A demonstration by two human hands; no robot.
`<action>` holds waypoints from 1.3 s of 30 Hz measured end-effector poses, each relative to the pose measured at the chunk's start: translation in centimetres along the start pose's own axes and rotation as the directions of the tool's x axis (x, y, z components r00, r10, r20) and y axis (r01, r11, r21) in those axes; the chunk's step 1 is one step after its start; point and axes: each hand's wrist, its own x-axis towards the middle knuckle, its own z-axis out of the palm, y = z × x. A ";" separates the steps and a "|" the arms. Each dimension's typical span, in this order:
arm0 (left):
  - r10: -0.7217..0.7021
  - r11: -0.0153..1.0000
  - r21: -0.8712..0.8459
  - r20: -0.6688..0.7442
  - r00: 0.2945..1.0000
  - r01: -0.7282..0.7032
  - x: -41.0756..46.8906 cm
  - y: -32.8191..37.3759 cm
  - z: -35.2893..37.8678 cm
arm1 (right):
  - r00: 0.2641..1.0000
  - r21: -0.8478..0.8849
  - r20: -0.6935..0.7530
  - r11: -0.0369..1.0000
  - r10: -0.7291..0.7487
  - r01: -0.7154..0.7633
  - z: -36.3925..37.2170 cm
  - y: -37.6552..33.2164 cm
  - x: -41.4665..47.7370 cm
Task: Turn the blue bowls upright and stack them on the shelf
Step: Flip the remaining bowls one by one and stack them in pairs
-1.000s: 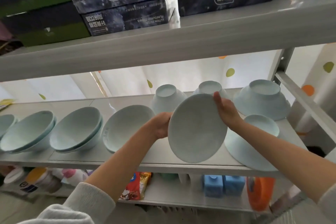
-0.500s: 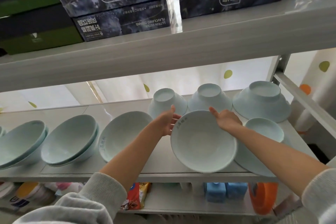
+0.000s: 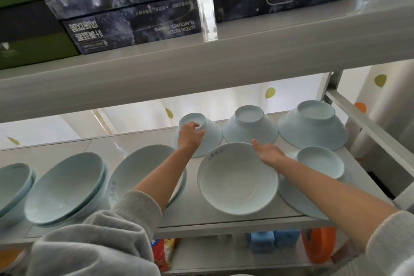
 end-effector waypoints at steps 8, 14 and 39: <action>0.048 0.883 0.450 0.198 0.979 -0.134 1.3 -1.3 0.6 | 0.990 0.018 -0.006 0.990 -0.137 0.138 0.8 0.9 0.2; 0.168 0.764 0.610 0.125 0.978 -0.210 1.1 -1.1 0.6 | 0.986 0.024 -0.015 0.986 -0.167 0.168 0.9 1.1 -0.1; 0.327 0.892 0.354 -0.081 0.941 -0.280 0.8 5.0 -5.1 | 0.974 0.085 -0.036 0.971 -0.223 0.225 -0.1 -0.1 0.2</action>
